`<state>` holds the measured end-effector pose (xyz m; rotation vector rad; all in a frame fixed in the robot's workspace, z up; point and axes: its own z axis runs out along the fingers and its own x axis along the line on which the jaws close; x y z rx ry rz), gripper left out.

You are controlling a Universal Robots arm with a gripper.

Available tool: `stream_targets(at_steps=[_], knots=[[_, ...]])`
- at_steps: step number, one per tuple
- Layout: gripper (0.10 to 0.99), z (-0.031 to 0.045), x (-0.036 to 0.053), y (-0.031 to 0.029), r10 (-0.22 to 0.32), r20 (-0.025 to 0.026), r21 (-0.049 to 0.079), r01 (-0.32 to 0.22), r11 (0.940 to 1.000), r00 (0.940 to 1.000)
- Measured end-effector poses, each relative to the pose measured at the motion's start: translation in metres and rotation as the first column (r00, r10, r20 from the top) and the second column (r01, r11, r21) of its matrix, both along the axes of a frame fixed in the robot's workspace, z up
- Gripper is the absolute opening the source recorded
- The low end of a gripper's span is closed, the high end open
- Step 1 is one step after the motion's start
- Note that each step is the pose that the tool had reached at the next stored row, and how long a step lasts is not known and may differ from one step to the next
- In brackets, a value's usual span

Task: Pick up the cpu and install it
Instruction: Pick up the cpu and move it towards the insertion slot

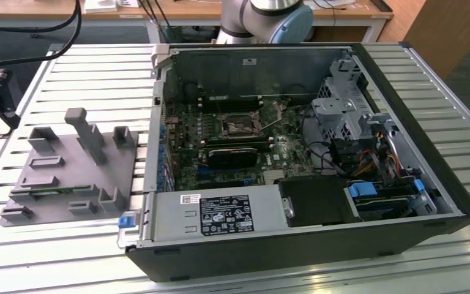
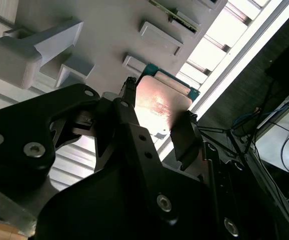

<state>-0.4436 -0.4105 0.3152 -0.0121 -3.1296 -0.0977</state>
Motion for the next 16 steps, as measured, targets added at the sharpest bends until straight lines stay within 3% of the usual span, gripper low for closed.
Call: stream_targets(at_steps=[16], knots=[[0.529, 0.0158, 0.0000, 0.0000, 0.000, 0.0000, 0.000, 0.000, 1.0000, 1.0000]])
